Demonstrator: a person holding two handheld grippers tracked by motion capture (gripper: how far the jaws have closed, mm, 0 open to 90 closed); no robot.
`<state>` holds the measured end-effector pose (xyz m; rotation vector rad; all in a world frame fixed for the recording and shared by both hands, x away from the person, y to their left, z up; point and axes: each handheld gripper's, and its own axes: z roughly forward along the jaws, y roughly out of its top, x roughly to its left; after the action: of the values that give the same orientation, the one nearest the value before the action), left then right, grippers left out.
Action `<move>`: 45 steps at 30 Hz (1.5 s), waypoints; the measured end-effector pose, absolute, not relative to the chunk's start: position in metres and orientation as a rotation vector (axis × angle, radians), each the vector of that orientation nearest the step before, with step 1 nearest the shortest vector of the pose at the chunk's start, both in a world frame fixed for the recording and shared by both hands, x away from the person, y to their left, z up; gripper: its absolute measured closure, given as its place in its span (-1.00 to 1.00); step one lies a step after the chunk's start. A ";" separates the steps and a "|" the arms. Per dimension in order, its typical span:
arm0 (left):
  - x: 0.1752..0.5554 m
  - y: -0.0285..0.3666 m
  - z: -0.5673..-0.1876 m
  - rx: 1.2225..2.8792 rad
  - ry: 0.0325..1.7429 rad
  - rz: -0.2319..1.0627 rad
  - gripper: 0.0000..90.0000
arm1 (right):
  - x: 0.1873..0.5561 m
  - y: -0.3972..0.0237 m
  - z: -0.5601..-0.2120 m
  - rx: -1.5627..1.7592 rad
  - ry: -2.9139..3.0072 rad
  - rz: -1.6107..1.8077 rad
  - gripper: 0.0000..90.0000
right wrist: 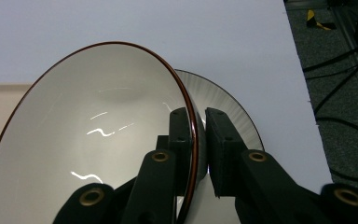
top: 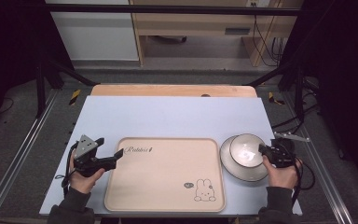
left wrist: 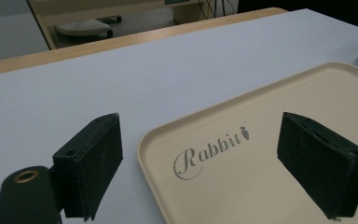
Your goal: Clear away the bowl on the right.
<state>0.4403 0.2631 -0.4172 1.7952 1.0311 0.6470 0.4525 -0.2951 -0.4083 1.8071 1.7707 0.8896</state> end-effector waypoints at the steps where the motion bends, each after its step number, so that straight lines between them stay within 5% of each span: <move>1: 0.440 0.263 -0.417 1.790 1.031 0.645 -0.70 | 0.452 -0.294 -0.407 1.802 1.772 0.891 0.80; 45: 0.439 0.261 -0.416 1.799 1.015 0.650 -0.70 | 0.439 -0.247 -0.369 1.572 1.860 0.996 0.79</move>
<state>0.4385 0.2606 -0.4159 1.7990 1.0154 0.6502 0.4395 -0.2468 -0.3687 1.5725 1.8604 0.9964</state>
